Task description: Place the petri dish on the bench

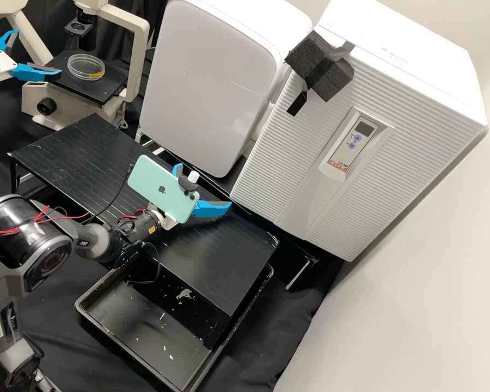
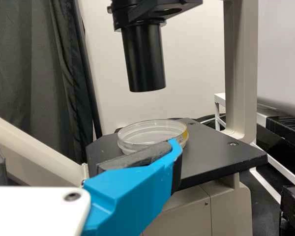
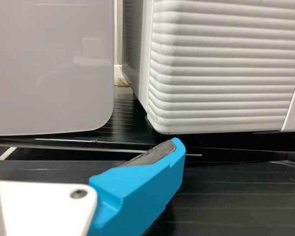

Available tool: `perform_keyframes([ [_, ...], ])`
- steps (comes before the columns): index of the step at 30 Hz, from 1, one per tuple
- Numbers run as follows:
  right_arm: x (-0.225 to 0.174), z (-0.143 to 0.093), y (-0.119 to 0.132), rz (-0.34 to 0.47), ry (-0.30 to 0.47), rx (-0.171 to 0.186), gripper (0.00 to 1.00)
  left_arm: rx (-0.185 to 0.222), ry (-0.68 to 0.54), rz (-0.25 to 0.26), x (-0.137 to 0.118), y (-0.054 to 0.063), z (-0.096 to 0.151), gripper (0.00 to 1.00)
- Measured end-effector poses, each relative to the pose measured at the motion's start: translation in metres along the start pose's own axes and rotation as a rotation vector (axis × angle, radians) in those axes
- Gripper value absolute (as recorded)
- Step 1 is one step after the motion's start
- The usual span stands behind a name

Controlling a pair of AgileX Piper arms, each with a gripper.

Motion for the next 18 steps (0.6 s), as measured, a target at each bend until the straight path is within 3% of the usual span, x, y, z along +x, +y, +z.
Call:
perform_keyframes([
  [11, 0.000, 0.000, 0.000, 0.000, 0.000, 0.000, 1.00, 0.000, -0.007, -0.001, 0.000, 0.000, 0.002, 1.00],
  [18, 0.000, 0.000, 0.000, 0.000, 0.000, 0.000, 1.00, -0.006, -0.115, -0.003, 0.004, 0.003, 0.026, 1.00],
])
